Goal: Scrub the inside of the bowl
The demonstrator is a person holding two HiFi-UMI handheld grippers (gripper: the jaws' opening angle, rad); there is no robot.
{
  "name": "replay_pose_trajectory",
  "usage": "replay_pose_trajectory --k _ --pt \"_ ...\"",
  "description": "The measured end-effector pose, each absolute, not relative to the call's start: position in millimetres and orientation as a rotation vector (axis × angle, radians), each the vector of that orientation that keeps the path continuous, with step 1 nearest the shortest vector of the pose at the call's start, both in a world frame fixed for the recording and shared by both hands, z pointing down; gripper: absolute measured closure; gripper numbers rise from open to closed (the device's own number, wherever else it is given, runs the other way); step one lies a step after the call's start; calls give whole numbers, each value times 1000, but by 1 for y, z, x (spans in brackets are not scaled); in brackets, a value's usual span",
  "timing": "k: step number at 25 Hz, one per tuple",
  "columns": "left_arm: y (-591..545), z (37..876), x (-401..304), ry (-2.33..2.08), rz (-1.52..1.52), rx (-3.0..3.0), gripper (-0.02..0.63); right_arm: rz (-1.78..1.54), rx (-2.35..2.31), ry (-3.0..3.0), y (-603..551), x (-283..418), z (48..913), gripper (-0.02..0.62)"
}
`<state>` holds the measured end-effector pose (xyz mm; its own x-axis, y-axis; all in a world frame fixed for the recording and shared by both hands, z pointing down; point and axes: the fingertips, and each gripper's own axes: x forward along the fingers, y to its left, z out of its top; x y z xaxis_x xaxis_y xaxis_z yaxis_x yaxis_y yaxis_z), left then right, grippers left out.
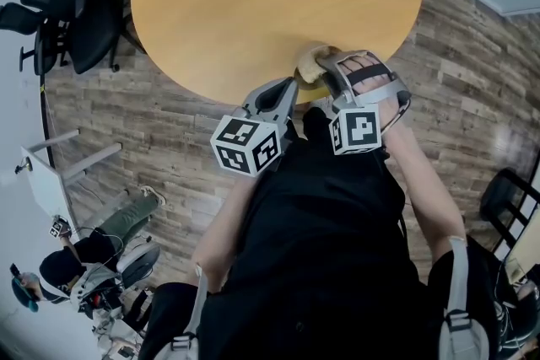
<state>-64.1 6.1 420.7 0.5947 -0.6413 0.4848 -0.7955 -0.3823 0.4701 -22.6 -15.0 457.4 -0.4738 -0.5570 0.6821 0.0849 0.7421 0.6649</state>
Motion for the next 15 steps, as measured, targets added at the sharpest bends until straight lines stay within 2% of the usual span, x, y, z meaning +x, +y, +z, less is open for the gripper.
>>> replay_pose_trajectory --k 15 --pt "1 420 -67 -1147 272 2128 594 35 405 -2326 0 -38 451 558"
